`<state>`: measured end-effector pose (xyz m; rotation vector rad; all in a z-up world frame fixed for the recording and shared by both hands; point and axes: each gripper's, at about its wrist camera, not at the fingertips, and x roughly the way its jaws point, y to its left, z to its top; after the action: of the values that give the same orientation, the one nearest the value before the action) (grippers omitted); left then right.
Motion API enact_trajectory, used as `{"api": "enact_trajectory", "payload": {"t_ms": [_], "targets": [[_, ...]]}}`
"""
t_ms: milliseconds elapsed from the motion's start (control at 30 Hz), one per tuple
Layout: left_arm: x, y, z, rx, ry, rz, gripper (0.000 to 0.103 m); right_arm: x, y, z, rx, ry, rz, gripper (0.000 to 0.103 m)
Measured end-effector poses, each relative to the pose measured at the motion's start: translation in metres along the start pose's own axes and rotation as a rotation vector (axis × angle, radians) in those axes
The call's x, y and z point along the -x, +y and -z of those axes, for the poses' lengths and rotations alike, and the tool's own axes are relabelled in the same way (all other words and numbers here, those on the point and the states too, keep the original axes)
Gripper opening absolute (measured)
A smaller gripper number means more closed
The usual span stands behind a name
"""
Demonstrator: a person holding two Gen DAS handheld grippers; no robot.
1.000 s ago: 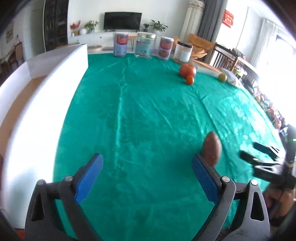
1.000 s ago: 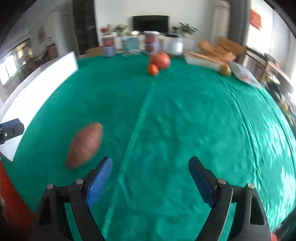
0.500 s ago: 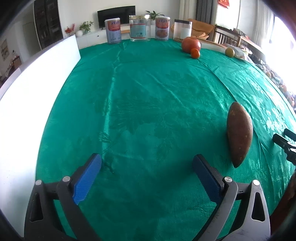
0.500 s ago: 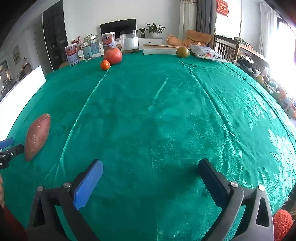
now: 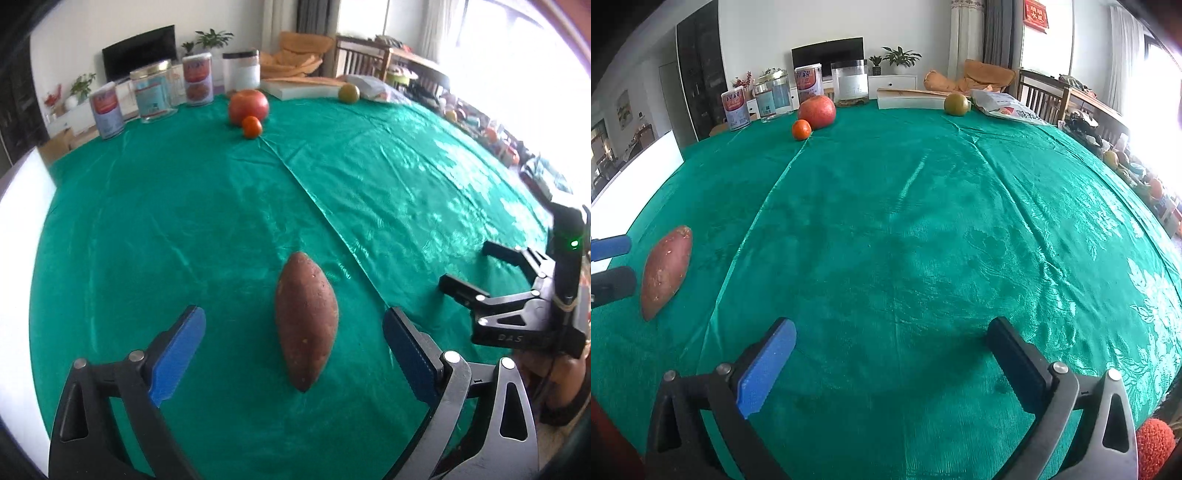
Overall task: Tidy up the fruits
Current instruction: 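Move the left tool to the sweet potato while the right tool approaches the yellow pear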
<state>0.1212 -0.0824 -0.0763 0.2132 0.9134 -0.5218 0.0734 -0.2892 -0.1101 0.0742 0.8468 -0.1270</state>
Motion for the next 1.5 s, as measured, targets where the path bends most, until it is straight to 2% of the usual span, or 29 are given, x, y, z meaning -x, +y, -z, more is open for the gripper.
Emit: {"api": "enact_trajectory", "payload": {"t_ms": [133, 167, 267, 433, 600, 667, 700, 733, 800, 867, 933, 1067, 1167, 1267, 1333, 1400, 1500], "targets": [[-0.026, -0.005, 0.002, 0.0, 0.09, -0.015, 0.047, 0.0, 0.002, 0.0, 0.002, -0.001, 0.0, 0.103], [-0.025, -0.005, 0.003, -0.002, 0.07, -0.022, 0.043, 0.0, 0.002, 0.0, 0.002, -0.002, -0.001, 0.103], [-0.021, 0.005, 0.004, 0.031, 0.06, -0.041, 0.041, -0.001, 0.002, 0.0, 0.002, -0.001, 0.0, 0.103], [-0.016, 0.061, -0.013, 0.153, 0.009, -0.137, 0.041, -0.001, 0.002, 0.0, 0.002, -0.002, 0.0, 0.103], [-0.022, 0.105, -0.02, 0.199, -0.011, -0.216, 0.041, -0.001, 0.002, 0.0, 0.002, -0.001, 0.0, 0.103], [-0.028, 0.113, -0.016, 0.212, -0.002, -0.23, 0.045, -0.001, 0.002, 0.0, 0.002, -0.001, 0.0, 0.103], [-0.028, 0.115, -0.012, 0.218, -0.009, -0.242, 0.06, -0.001, 0.003, 0.0, 0.002, -0.001, 0.001, 0.103], [-0.028, 0.115, -0.009, 0.223, -0.015, -0.26, 0.082, -0.001, 0.003, 0.0, 0.002, 0.0, 0.0, 0.103], [-0.026, 0.116, -0.002, 0.234, -0.047, -0.301, 0.096, -0.001, 0.001, 0.0, 0.0, 0.015, -0.006, 0.103], [-0.029, 0.116, 0.006, 0.234, -0.036, -0.307, 0.096, 0.005, -0.007, -0.005, -0.058, 0.049, -0.045, 0.103], [-0.026, 0.122, 0.008, 0.272, -0.043, -0.297, 0.097, 0.015, -0.021, -0.017, -0.148, 0.021, -0.125, 0.103], [-0.027, 0.129, 0.009, 0.309, -0.031, -0.312, 0.099, 0.003, -0.042, -0.076, -0.15, 0.011, -0.155, 0.103], [-0.028, 0.13, 0.009, 0.313, -0.029, -0.31, 0.101, -0.029, -0.059, -0.13, -0.125, 0.011, -0.088, 0.103], [-0.028, 0.13, 0.009, 0.313, -0.029, -0.311, 0.101, -0.075, -0.074, -0.185, -0.107, 0.051, -0.087, 0.101], [-0.028, 0.13, 0.009, 0.312, -0.03, -0.312, 0.101, -0.104, -0.092, -0.223, -0.131, 0.05, -0.033, 0.09], [-0.028, 0.13, 0.009, 0.311, -0.029, -0.311, 0.101, -0.125, -0.111, -0.254, -0.156, 0.028, 0.015, 0.087], [-0.029, 0.129, 0.008, 0.311, -0.029, -0.312, 0.102, -0.155, -0.128, -0.297, -0.148, -0.001, 0.068, 0.076]]}}
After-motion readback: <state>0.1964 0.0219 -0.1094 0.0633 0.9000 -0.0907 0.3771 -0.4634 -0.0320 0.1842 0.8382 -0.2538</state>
